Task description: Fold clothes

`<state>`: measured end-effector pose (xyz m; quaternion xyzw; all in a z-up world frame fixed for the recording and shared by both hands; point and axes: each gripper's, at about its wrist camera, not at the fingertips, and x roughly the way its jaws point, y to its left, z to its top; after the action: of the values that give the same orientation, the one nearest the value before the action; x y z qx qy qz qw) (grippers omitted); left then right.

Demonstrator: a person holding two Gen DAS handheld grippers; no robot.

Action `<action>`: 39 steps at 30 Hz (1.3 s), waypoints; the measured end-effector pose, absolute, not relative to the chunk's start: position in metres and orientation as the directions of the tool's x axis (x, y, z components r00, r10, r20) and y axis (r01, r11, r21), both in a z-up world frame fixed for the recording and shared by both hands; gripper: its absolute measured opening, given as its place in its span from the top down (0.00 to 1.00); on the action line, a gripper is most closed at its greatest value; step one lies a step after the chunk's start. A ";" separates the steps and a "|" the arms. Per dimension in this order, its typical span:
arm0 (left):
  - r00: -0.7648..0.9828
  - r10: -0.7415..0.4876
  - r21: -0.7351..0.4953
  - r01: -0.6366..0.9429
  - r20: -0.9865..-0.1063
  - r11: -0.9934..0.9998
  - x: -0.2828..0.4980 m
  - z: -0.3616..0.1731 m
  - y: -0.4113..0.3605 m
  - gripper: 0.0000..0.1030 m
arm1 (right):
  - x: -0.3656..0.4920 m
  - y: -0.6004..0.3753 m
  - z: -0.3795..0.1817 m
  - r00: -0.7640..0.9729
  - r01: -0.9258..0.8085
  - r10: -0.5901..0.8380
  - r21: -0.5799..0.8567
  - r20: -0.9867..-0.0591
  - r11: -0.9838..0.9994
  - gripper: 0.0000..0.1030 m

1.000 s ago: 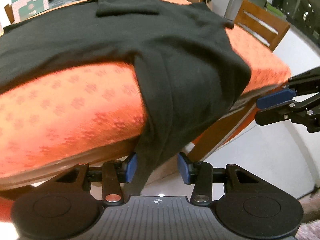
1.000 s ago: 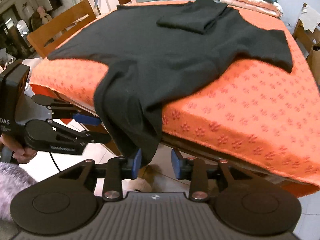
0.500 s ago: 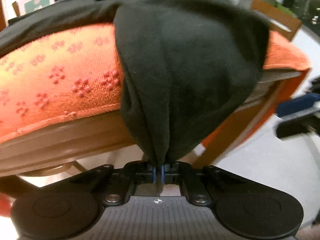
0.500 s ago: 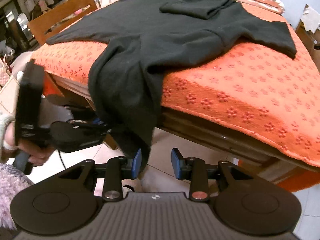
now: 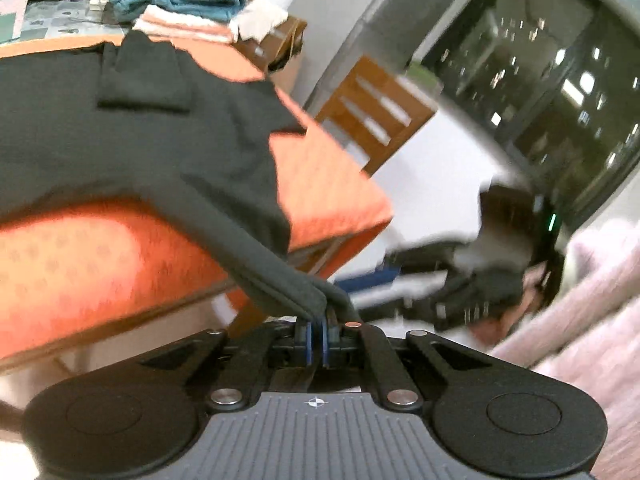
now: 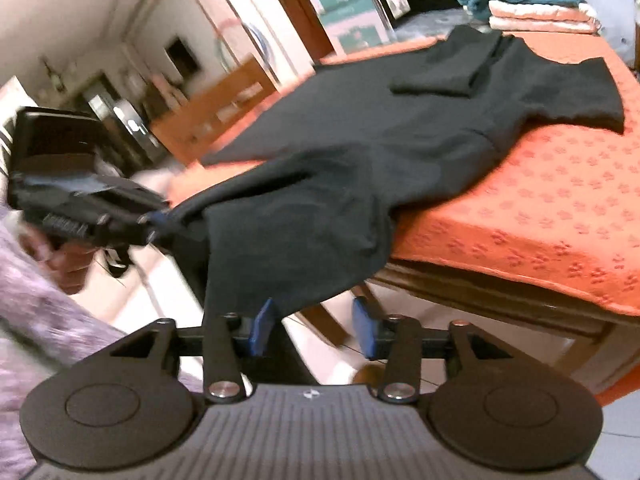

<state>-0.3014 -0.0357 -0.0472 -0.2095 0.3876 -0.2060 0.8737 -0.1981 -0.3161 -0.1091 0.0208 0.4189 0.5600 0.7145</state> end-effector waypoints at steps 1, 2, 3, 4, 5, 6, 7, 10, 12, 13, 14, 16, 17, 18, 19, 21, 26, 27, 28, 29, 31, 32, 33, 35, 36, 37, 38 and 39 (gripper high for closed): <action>0.621 -0.531 -0.541 0.197 -0.577 0.818 -0.299 -0.041 -0.029 0.93 | -0.198 -0.318 -0.105 0.012 -0.774 0.836 0.525 -0.548 0.355 0.40; 0.628 -0.537 -0.553 0.196 -0.563 0.810 -0.296 -0.036 -0.023 0.93 | -0.198 -0.321 -0.100 0.006 -0.768 0.854 0.545 -0.521 0.338 0.35; 0.636 -0.541 -0.564 0.195 -0.550 0.802 -0.291 -0.031 -0.017 0.93 | -0.197 -0.322 -0.096 -0.002 -0.761 0.871 0.566 -0.492 0.318 0.33; 0.644 -0.545 -0.577 0.191 -0.537 0.794 -0.287 -0.026 -0.012 0.93 | -0.196 -0.322 -0.091 -0.011 -0.753 0.885 0.586 -0.465 0.298 0.31; 0.651 -0.549 -0.591 0.186 -0.525 0.785 -0.281 -0.023 -0.011 0.93 | -0.197 -0.322 -0.088 -0.018 -0.751 0.897 0.598 -0.442 0.280 0.29; 0.657 -0.553 -0.604 0.181 -0.513 0.776 -0.274 -0.021 -0.011 0.93 | -0.197 -0.322 -0.084 -0.024 -0.748 0.908 0.610 -0.418 0.261 0.27; 0.663 -0.556 -0.618 0.176 -0.501 0.766 -0.267 -0.019 -0.010 0.93 | -0.196 -0.320 -0.081 -0.031 -0.749 0.913 0.614 -0.407 0.249 0.24; 0.678 -0.567 -0.649 0.172 -0.468 0.741 -0.255 -0.007 -0.001 0.93 | -0.194 -0.311 -0.072 -0.051 -0.755 0.923 0.620 -0.381 0.214 0.22; 0.682 -0.575 -0.665 0.172 -0.452 0.727 -0.244 -0.003 0.006 0.93 | -0.193 -0.301 -0.069 -0.044 -0.769 0.922 0.603 -0.384 0.214 0.22; 0.683 -0.580 -0.674 0.172 -0.444 0.719 -0.238 -0.002 0.010 0.93 | -0.191 -0.295 -0.069 -0.032 -0.776 0.921 0.591 -0.389 0.223 0.22; 0.682 -0.584 -0.681 0.171 -0.440 0.712 -0.233 -0.001 0.013 0.93 | -0.189 -0.289 -0.069 -0.019 -0.782 0.919 0.579 -0.394 0.232 0.22; 0.678 -0.597 -0.696 0.172 -0.429 0.697 -0.226 -0.001 0.021 0.93 | -0.181 -0.275 -0.076 0.021 -0.784 0.914 0.561 -0.406 0.267 0.27; 0.676 -0.603 -0.704 0.173 -0.423 0.688 -0.223 -0.001 0.025 0.93 | -0.176 -0.269 -0.079 0.036 -0.781 0.911 0.557 -0.410 0.282 0.35; 0.674 -0.608 -0.711 0.172 -0.419 0.681 -0.221 -0.001 0.029 0.93 | -0.171 -0.262 -0.081 0.046 -0.779 0.911 0.557 -0.409 0.290 0.39; 0.673 -0.613 -0.718 0.172 -0.415 0.674 -0.218 -0.001 0.033 0.93 | -0.166 -0.255 -0.084 0.056 -0.776 0.911 0.556 -0.408 0.297 0.52; 0.671 -0.613 -0.717 0.171 -0.417 0.676 -0.213 -0.002 0.041 0.93 | -0.159 -0.244 -0.086 0.050 -0.768 0.915 0.570 -0.400 0.291 0.81; 0.693 -0.567 -0.687 0.142 -0.445 0.713 -0.199 -0.004 0.064 0.93 | -0.146 -0.234 -0.071 0.018 -0.764 0.919 0.588 -0.393 0.266 0.96; 0.700 -0.552 -0.684 0.123 -0.454 0.719 -0.196 -0.007 0.071 0.93 | -0.144 -0.234 -0.066 0.009 -0.760 0.922 0.597 -0.388 0.258 0.96; 0.703 -0.541 -0.681 0.109 -0.462 0.724 -0.192 -0.010 0.076 0.92 | -0.141 -0.235 -0.060 0.000 -0.757 0.924 0.604 -0.382 0.249 0.96; 0.704 -0.532 -0.678 0.097 -0.470 0.728 -0.189 -0.012 0.081 0.92 | -0.138 -0.235 -0.052 -0.009 -0.756 0.928 0.610 -0.374 0.238 0.96; 0.708 -0.512 -0.672 0.072 -0.487 0.737 -0.182 -0.018 0.091 0.90 | -0.132 -0.235 -0.037 -0.024 -0.751 0.936 0.624 -0.352 0.215 0.96; 0.709 -0.503 -0.669 0.059 -0.495 0.741 -0.178 -0.020 0.096 0.87 | -0.128 -0.235 -0.028 -0.030 -0.747 0.942 0.633 -0.335 0.201 0.96; 0.708 -0.501 -0.666 0.058 -0.498 0.744 -0.176 -0.023 0.099 0.83 | -0.124 -0.233 -0.019 -0.036 -0.742 0.948 0.644 -0.315 0.185 0.96; 0.705 -0.501 -0.660 0.063 -0.502 0.749 -0.174 -0.026 0.104 0.73 | -0.114 -0.229 0.000 -0.045 -0.737 0.962 0.659 -0.270 0.151 0.96; 0.704 -0.501 -0.657 0.066 -0.503 0.751 -0.174 -0.027 0.107 0.64 | -0.108 -0.225 0.008 -0.047 -0.734 0.967 0.665 -0.252 0.137 0.96; 0.705 -0.502 -0.659 0.066 -0.501 0.749 -0.174 -0.028 0.109 0.61 | -0.101 -0.221 0.017 -0.050 -0.731 0.971 0.671 -0.234 0.124 0.96; 0.705 -0.504 -0.662 0.066 -0.499 0.747 -0.175 -0.029 0.112 0.61 | -0.094 -0.215 0.024 -0.047 -0.728 0.972 0.674 -0.229 0.124 0.96; 0.707 -0.503 -0.666 0.060 -0.497 0.744 -0.176 -0.030 0.114 0.60 | -0.087 -0.209 0.031 -0.044 -0.725 0.974 0.678 -0.223 0.123 0.96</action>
<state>-0.1757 0.1145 -0.0302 -0.3190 0.3465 -0.1623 0.8671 -0.0870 -0.2087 0.0309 0.1824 0.3414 0.6366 0.6670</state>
